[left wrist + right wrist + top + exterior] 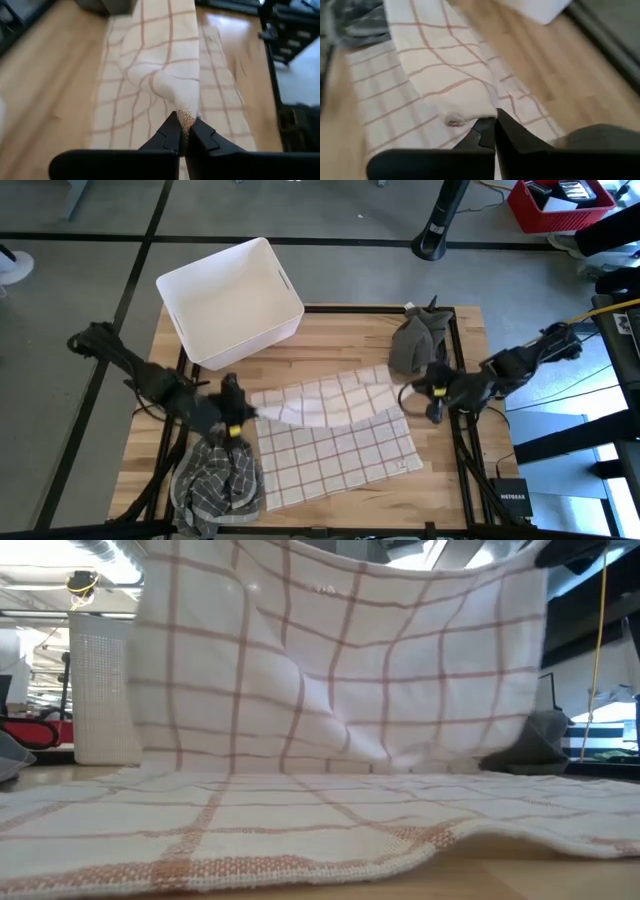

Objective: Fold towel
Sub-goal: Fold the brown-white towel

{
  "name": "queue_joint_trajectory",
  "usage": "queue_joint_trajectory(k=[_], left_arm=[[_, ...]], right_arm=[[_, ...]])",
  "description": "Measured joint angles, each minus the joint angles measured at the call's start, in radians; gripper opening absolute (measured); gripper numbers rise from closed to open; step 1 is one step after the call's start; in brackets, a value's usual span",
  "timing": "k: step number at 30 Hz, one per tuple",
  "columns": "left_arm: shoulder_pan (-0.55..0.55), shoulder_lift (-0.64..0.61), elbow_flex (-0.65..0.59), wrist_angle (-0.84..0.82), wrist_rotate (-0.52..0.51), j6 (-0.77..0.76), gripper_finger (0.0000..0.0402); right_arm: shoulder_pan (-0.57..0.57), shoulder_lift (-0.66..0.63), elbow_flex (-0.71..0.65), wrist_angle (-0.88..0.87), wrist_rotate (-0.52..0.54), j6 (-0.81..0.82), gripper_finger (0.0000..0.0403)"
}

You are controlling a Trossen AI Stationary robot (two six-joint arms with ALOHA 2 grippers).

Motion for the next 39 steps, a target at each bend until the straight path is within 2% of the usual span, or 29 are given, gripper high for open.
queue_joint_trajectory(k=[8,13,18,24,32,39], left_arm=[[-0.172,0.177,0.0,0.044,-0.01,-0.188,0.0],[-0.211,0.27,0.0,0.126,-0.008,-0.256,0.0],[-0.215,0.361,0.0,0.2,0.05,-0.265,0.0],[-0.215,0.441,0.0,0.246,0.131,-0.274,0.0],[-0.215,0.483,0.0,0.299,0.156,-0.286,0.0],[-0.208,0.525,0.0,0.295,0.197,-0.295,0.0]], right_arm=[[0.231,0.189,-0.001,-0.001,-0.002,0.202,0.0001],[0.323,0.302,-0.001,-0.038,-0.017,0.322,0.0001],[0.39,0.405,-0.002,-0.09,-0.018,0.421,0.0001],[0.442,0.489,-0.002,-0.113,-0.036,0.46,0.0001],[0.448,0.536,-0.002,-0.11,-0.047,0.474,0.0001],[0.453,0.571,-0.054,-0.066,-0.116,0.485,0.0001]])
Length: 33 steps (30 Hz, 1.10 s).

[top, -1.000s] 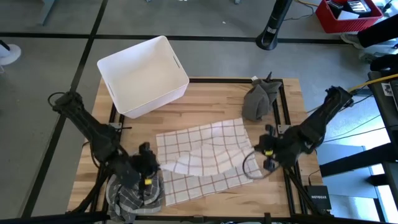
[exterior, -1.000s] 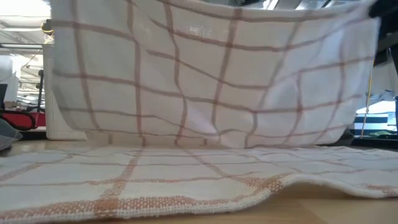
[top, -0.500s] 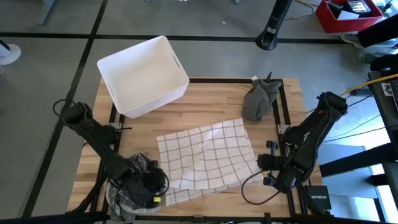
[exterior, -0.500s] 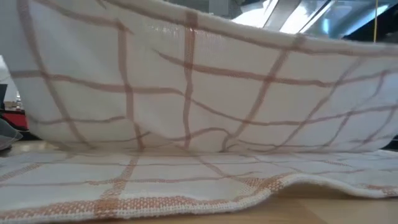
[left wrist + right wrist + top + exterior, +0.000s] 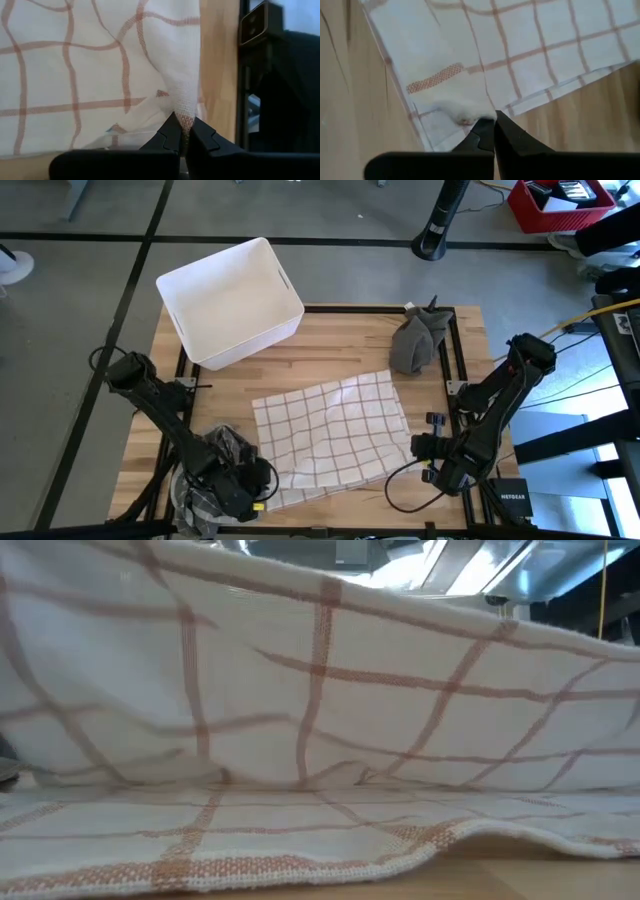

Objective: Fold towel
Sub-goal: Fold the brown-white towel

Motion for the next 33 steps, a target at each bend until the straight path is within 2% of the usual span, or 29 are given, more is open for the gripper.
queue_joint_trajectory(k=[7,12,17,21,25,33], left_arm=[[0.027,0.022,0.0,0.003,0.028,-0.016,0.0],[0.038,0.04,0.0,0.037,0.106,-0.002,0.0],[0.037,0.04,-0.001,0.065,0.132,-0.004,0.0],[0.038,0.048,0.0,0.106,0.202,0.014,0.0],[0.037,0.048,-0.002,0.052,0.204,-0.008,0.0],[0.037,0.048,-0.023,0.048,0.222,-0.095,0.0]], right_arm=[[0.0,-0.003,-0.017,0.008,-0.033,0.004,0.0001],[0.0,-0.003,-0.017,0.021,-0.032,-0.016,0.0001],[0.0,-0.003,-0.016,0.044,-0.032,-0.042,0.0001],[0.0,-0.003,-0.016,0.046,-0.061,-0.05,0.0001],[0.0,-0.003,-0.016,0.055,-0.106,-0.055,0.0001],[0.0,-0.003,-0.015,0.07,-0.163,-0.047,0.0001]])
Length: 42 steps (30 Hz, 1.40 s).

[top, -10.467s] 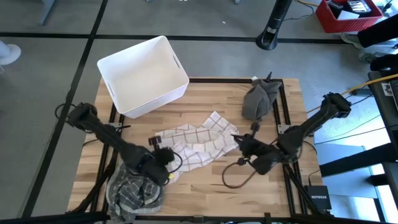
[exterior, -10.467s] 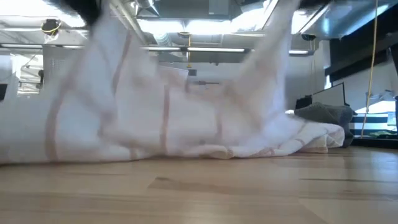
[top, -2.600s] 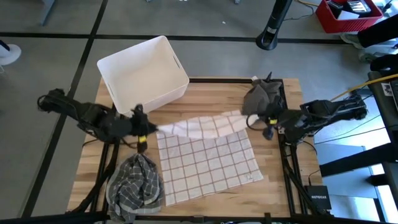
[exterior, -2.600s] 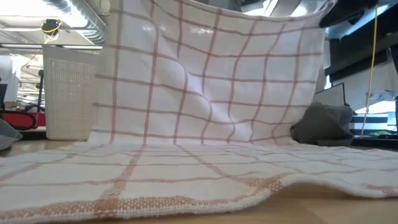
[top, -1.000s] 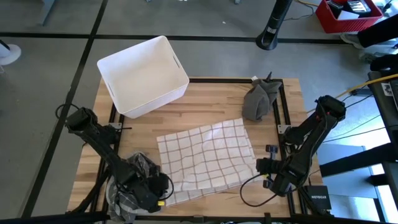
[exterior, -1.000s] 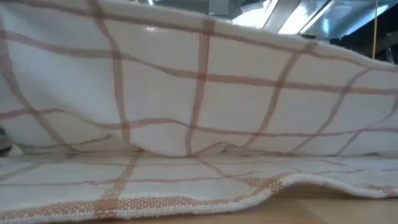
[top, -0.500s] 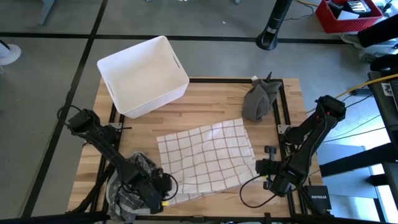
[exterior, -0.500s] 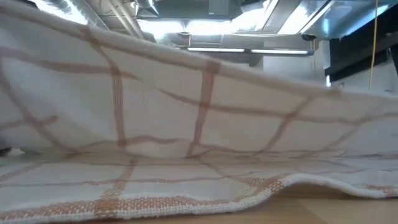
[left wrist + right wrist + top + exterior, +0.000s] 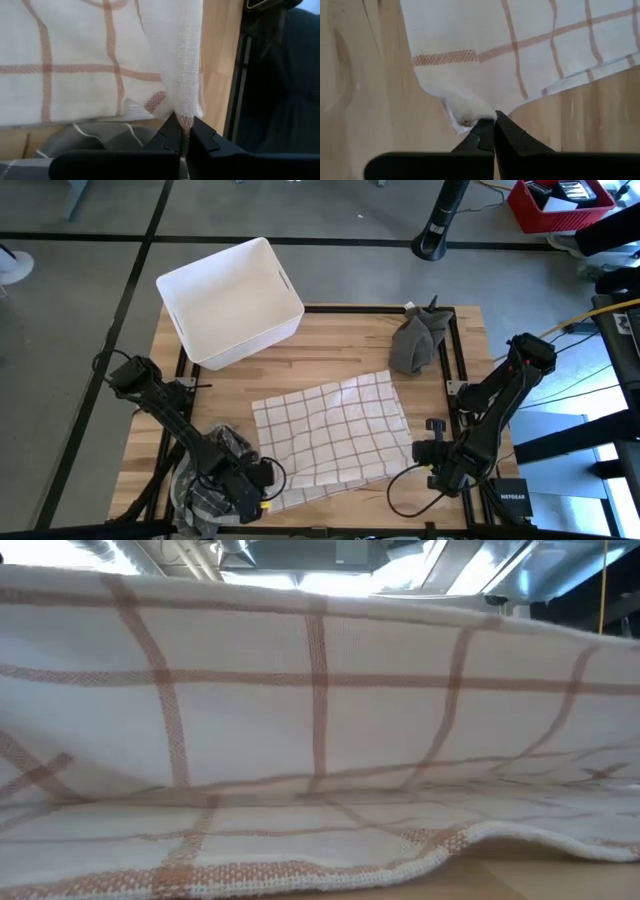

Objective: Fold towel
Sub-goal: Fold the brown-white towel

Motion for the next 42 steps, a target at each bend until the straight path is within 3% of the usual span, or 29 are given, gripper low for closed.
queue_joint_trajectory(k=[5,9,13,16,19,21,24,26,28,33,38,42], left_arm=[[0.0,0.0,0.0,-0.001,0.002,-0.015,0.0013],[0.008,0.0,0.0,0.001,0.006,-0.058,0.0053],[0.03,-0.002,-0.001,0.003,0.129,-0.063,0.0107],[0.053,-0.016,-0.001,0.002,0.266,-0.099,0.0135],[0.065,-0.032,-0.001,-0.007,0.226,-0.054,0.0143],[0.077,-0.036,-0.001,-0.022,0.104,0.018,0.0142],[0.102,-0.019,-0.007,-0.03,-0.089,0.122,0.0136],[0.126,0.007,-0.023,-0.034,-0.109,0.164,0.0134],[0.15,0.029,-0.041,-0.063,-0.107,0.172,0.0134],[0.182,0.065,-0.069,-0.164,-0.058,0.152,0.0134],[0.187,0.061,-0.066,-0.353,-0.052,0.1,0.0134],[0.188,0.061,-0.066,-0.422,-0.057,0.086,0.0134]], right_arm=[[0.0,0.0,0.0,-0.002,-0.001,0.001,0.0007],[0.0,0.0,0.0,-0.004,0.004,0.006,0.0036],[0.0,0.0,0.001,-0.005,-0.021,0.008,0.0083],[-0.002,0.0,0.028,-0.03,-0.12,0.016,0.012],[-0.016,0.0,0.064,-0.026,-0.146,0.054,0.0147],[-0.023,-0.001,0.078,0.011,-0.041,0.042,0.0157],[-0.024,0.005,0.05,0.151,0.228,-0.091,0.0162],[-0.032,0.021,0.006,0.261,0.362,-0.217,0.0161],[-0.062,0.044,-0.048,0.353,0.396,-0.289,0.0158],[-0.149,0.114,-0.19,0.55,0.232,-0.337,0.015],[-0.192,0.138,-0.24,0.563,0.021,-0.298,0.0144],[-0.192,0.137,-0.236,0.561,-0.014,-0.279,0.0141]])
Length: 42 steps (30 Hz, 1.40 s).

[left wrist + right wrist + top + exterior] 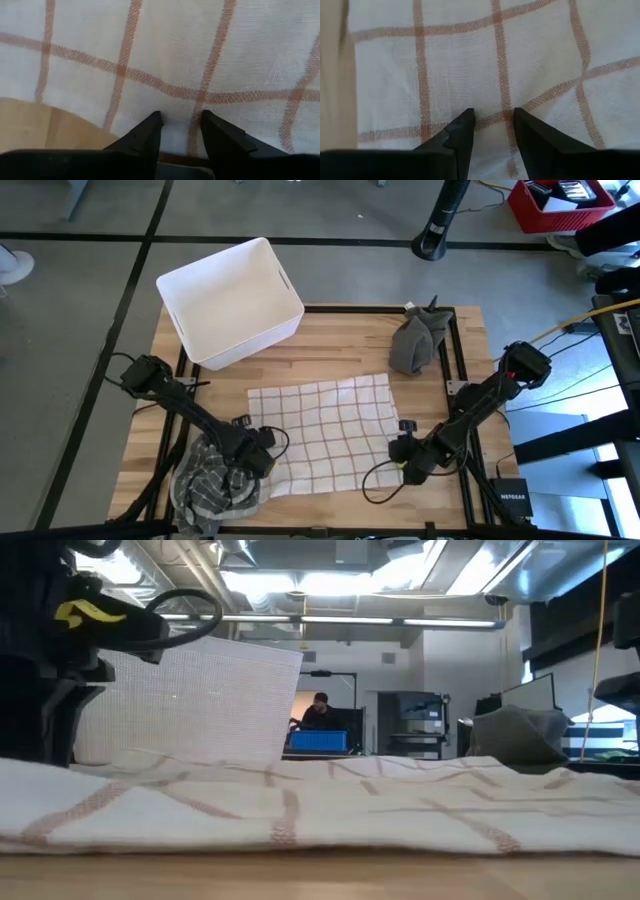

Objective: Fold towel
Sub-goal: Fold the brown-white towel

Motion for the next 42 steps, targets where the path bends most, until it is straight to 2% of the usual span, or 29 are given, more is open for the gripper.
queue_joint_trajectory(k=[4,6,9,13,15,17,21,24,27,32,35,42], left_arm=[[0.0,-0.004,0.049,-0.063,0.012,0.028,0.0133],[-0.001,-0.022,0.094,-0.085,-0.004,0.051,0.0133],[-0.002,-0.061,0.147,-0.071,-0.145,0.102,0.0133],[0.021,-0.077,0.149,-0.07,-0.424,0.196,0.0133],[0.055,-0.074,0.129,-0.076,-0.487,0.238,0.0133],[0.104,-0.067,0.09,-0.045,-0.495,0.276,0.0133],[0.204,-0.067,-0.027,0.084,-0.483,0.332,0.0133],[0.279,-0.067,-0.114,0.149,-0.479,0.35,0.0133],[0.336,-0.067,-0.193,0.192,-0.484,0.33,0.0133],[0.378,-0.075,-0.271,0.196,-0.499,0.223,0.0133],[0.376,-0.074,-0.272,0.189,-0.496,0.197,0.0133],[0.336,-0.127,-0.154,0.175,-0.42,0.324,0.0133]], right_arm=[[0.001,-0.008,0.078,-0.095,-0.093,-0.006,0.014],[0.003,-0.022,0.148,-0.135,-0.087,-0.01,0.014],[0.001,-0.038,0.217,-0.183,0.053,-0.076,0.014],[-0.037,-0.04,0.229,-0.174,0.363,-0.204,0.014],[-0.104,-0.041,0.203,-0.174,0.425,-0.244,0.014],[-0.194,-0.04,0.163,-0.182,0.441,-0.252,0.014],[-0.4,-0.04,0.065,-0.11,0.36,-0.277,0.014],[-0.53,-0.04,-0.016,0.027,0.217,-0.302,0.014],[-0.598,-0.042,-0.075,0.087,0.098,-0.313,0.014],[-0.614,-0.046,-0.102,0.016,0.105,-0.285,0.014],[-0.613,-0.047,-0.096,0.023,0.114,-0.292,0.014],[-0.599,-0.093,0.004,-0.019,0.06,-0.375,0.014]])
